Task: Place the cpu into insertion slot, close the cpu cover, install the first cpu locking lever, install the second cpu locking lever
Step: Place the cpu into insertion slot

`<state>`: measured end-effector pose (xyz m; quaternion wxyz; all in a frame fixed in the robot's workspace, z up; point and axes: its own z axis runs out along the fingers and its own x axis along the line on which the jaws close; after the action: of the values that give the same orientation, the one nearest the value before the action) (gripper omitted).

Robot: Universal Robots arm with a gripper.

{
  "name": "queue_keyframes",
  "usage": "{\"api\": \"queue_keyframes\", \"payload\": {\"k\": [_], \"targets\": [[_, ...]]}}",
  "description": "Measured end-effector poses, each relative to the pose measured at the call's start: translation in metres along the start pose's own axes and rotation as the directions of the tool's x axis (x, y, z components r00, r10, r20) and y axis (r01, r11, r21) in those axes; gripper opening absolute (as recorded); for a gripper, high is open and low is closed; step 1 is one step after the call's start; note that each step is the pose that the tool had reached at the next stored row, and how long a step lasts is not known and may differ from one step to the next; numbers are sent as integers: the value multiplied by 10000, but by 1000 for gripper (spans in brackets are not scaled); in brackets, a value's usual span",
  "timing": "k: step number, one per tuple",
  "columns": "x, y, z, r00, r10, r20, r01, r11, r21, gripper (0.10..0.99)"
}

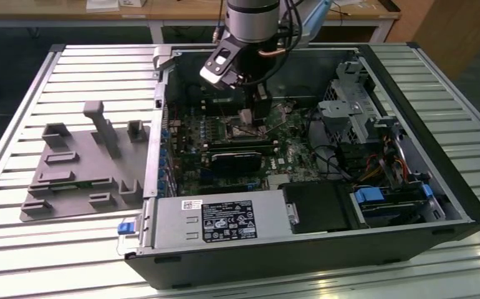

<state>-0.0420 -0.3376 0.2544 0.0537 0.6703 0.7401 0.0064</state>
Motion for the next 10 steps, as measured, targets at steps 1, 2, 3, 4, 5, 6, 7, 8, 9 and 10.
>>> {"api": "queue_keyframes", "payload": {"k": [1, 2, 3, 4, 5, 6, 7, 8, 9, 10], "targets": [[4, 0, 8, 10000, 8, 4, -8, 10000, 2, 541], [7, 0, 14, 10000, 37, 10, -37, 10000, 5, 541], [12, 0, 21, 10000, 81, 14, -81, 10000, 8, 541], [17, -1, 29, 9999, 143, 19, -143, 9999, 12, 541], [20, -1, 36, 9997, 233, 25, -234, 9997, 18, 541], [23, -1, 43, 9994, 334, 34, -334, 9994, 25, 541], [26, -2, 49, 9991, 429, 43, -429, 9991, 32, 541], [32, -2, 56, 9987, 514, 51, -514, 9987, 38, 541], [40, -2, 64, 9984, 567, 55, -568, 9984, 42, 541], [54, -1, 73, 9981, 609, 58, -610, 9981, 44, 541]]}}
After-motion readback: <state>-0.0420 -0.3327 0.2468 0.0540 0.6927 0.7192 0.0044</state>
